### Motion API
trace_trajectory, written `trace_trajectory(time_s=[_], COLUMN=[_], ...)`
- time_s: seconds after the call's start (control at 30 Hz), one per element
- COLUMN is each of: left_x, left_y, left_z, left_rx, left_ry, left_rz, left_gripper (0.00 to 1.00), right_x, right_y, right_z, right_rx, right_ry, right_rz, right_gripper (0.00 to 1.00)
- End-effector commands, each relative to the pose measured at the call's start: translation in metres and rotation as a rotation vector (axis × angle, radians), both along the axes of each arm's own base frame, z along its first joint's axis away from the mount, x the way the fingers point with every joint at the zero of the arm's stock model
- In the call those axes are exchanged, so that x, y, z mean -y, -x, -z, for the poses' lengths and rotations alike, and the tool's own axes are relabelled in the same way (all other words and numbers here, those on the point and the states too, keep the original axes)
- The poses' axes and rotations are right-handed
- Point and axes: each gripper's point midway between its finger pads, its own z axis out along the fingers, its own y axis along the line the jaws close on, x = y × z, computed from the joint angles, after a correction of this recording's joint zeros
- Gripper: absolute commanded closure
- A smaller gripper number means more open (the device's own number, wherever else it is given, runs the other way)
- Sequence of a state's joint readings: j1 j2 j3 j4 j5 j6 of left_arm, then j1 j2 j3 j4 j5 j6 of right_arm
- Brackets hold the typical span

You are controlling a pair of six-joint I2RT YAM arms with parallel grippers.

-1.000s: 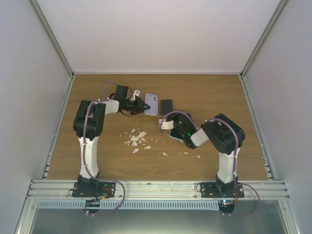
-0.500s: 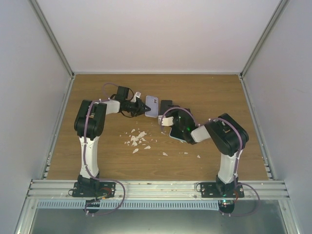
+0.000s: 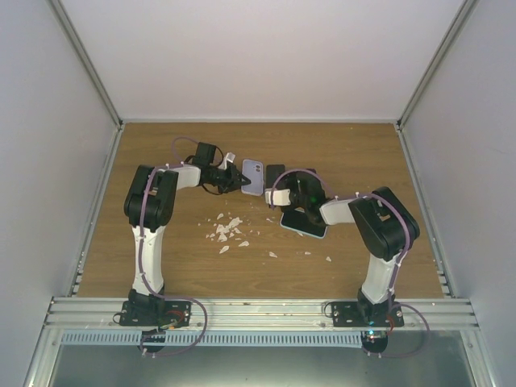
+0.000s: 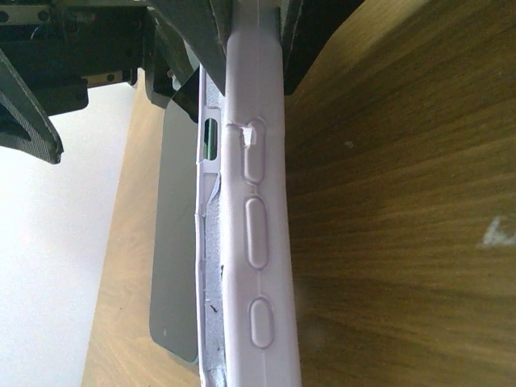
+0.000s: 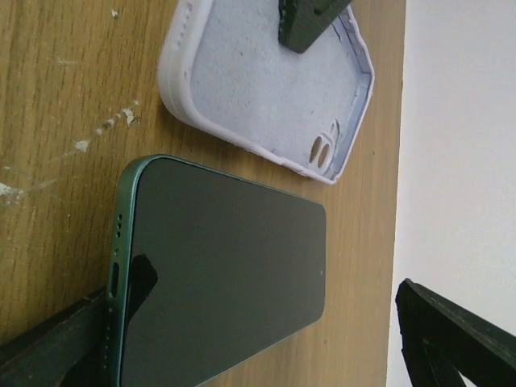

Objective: Take the phone out of the phone case
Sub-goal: Place the phone at the center of the board.

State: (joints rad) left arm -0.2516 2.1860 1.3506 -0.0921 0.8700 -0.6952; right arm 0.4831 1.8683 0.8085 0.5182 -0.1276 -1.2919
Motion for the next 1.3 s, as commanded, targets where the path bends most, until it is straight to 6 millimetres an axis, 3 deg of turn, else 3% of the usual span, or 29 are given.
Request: trace_trajectory(time_s=[0.0,0.33,0.67,0.93,1.13,1.2,1.27], left_x=[0.006,0.005,0.009,0.004,-0.004,-0.008,-0.011], left_y=[-0.009,-0.007,0.001,0.009,0.003,0.001,0.001], left_z=[-0.003,0.009,0.018,0.014,-0.003,-0.014,-0.024], left_rx=[0.043,0.038,0.010,0.033,0.101,0.136,0.170], left_ry=[-0.001,-0.038,-0.096,-0.155,-0.215,-0.229,-0.244], left_rz=[0.014,0.026,0.019,-0.004,-0.027,-0.037,-0.048], left_gripper=[1.00,1.00,0.79,0.58,0.25,0.05,0.01], right_x=[-0.002,0.004,0.003,-0.004,0.000,0.004,0.008], right_y=[-0.001,-0.008,0.008,-0.005,-0.001,0.004,0.013], right_z=[-0.005,-0.003,-0.006,-0.062,-0.109,-0.123,-0.136], right_rx=[-0.040,-0.157,-0.214,-0.240,-0.272,-0.299,-0.334], right_ry=[-0.025,-0.042,-0.048,-0.183,-0.257,-0.280,-0.303], right_rz=[-0.016,0.006,-0.031,0.051,0.117,0.148,0.178], right_gripper=[0.08,0.01,0.00,0.00,0.00,0.00,0.00])
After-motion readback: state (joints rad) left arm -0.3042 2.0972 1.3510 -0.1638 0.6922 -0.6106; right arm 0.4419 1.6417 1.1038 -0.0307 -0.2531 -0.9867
